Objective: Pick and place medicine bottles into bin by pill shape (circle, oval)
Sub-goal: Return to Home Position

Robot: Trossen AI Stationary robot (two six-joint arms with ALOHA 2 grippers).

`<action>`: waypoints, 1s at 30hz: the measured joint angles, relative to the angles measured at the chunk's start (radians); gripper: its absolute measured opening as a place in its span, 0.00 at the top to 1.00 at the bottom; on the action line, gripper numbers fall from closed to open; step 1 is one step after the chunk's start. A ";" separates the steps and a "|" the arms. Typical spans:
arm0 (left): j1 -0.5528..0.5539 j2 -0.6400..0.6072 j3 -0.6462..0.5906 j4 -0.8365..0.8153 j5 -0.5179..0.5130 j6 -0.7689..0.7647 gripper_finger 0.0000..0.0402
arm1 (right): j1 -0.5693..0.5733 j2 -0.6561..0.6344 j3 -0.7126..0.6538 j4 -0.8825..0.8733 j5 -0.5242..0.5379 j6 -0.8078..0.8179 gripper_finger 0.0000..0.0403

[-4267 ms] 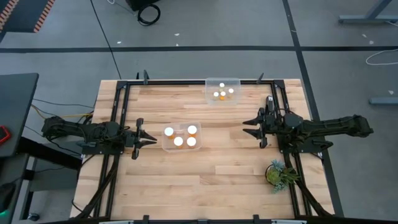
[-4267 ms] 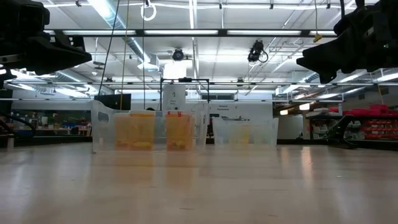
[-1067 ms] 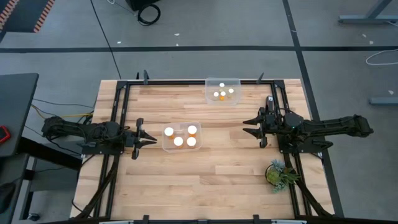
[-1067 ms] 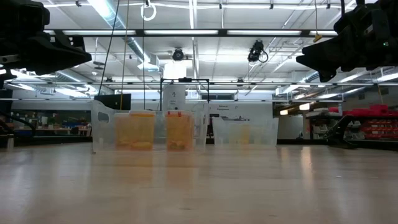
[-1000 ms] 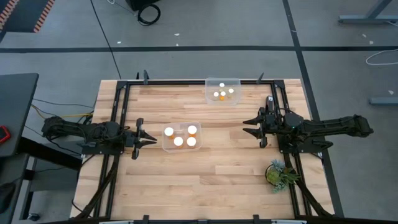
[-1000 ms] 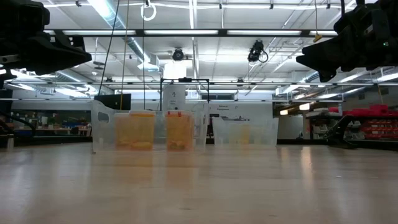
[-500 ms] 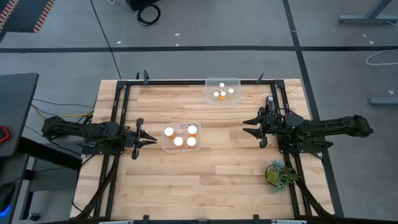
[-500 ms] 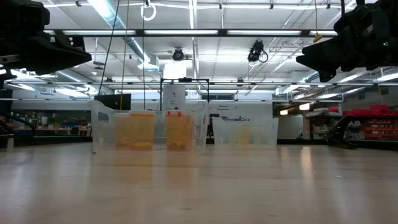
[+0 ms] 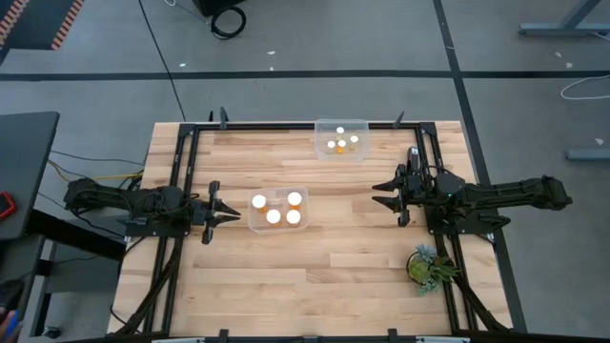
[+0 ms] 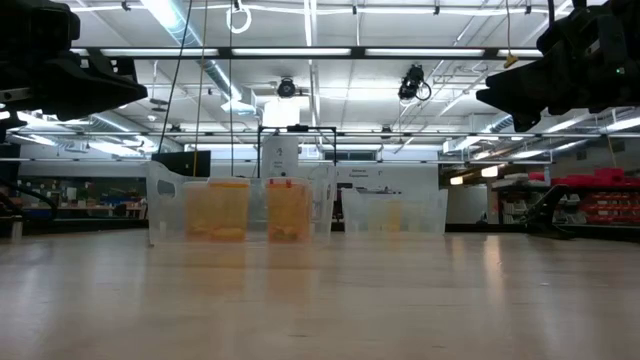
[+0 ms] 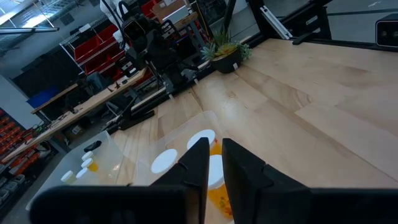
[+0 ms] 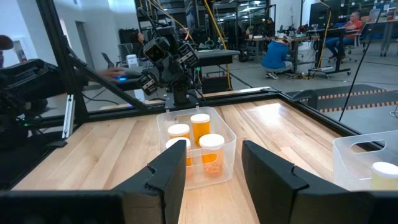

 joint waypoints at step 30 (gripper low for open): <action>0.000 0.000 0.000 0.000 0.000 0.000 0.87 | 0.000 0.000 0.000 0.000 0.000 0.000 0.60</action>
